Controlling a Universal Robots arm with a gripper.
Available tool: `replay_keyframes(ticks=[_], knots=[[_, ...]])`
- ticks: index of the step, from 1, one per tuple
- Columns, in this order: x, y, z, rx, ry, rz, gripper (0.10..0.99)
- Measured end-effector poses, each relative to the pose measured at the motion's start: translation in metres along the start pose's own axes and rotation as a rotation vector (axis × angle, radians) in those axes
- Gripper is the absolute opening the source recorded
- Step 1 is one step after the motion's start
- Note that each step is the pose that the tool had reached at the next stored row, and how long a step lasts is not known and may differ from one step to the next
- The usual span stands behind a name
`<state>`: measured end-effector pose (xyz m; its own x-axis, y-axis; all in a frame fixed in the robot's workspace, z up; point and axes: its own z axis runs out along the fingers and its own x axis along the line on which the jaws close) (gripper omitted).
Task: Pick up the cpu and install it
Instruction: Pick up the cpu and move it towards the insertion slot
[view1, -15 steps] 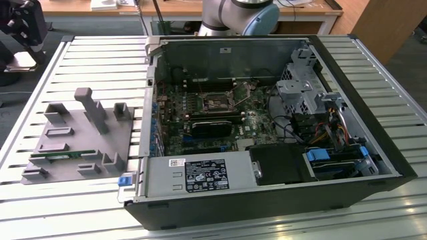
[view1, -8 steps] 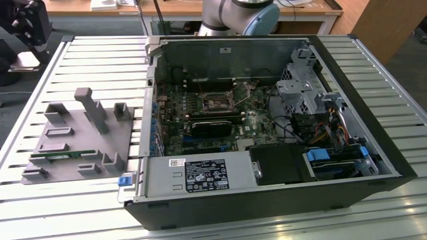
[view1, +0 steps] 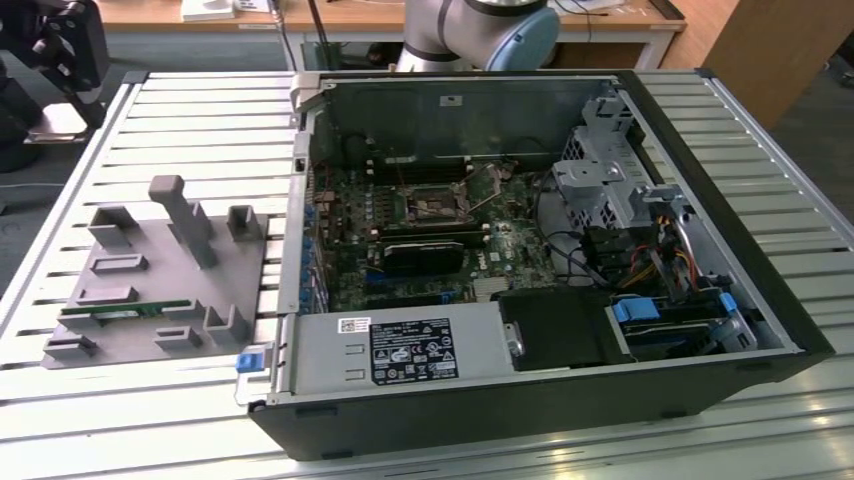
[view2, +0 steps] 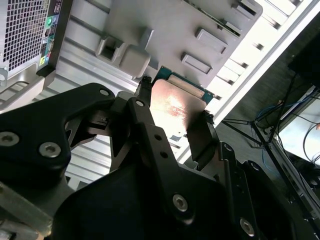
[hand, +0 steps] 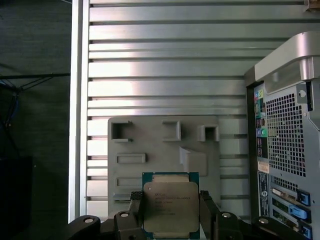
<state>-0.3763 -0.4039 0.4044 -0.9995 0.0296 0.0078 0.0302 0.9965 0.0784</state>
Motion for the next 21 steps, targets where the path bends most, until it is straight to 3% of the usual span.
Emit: replay_keyframes(ticks=[16,21], knots=[[-0.0099,0.0003,0.0,0.0,0.0,0.0,0.537],[-0.0208,0.0006,0.0,0.0,0.0,0.0,0.537]])
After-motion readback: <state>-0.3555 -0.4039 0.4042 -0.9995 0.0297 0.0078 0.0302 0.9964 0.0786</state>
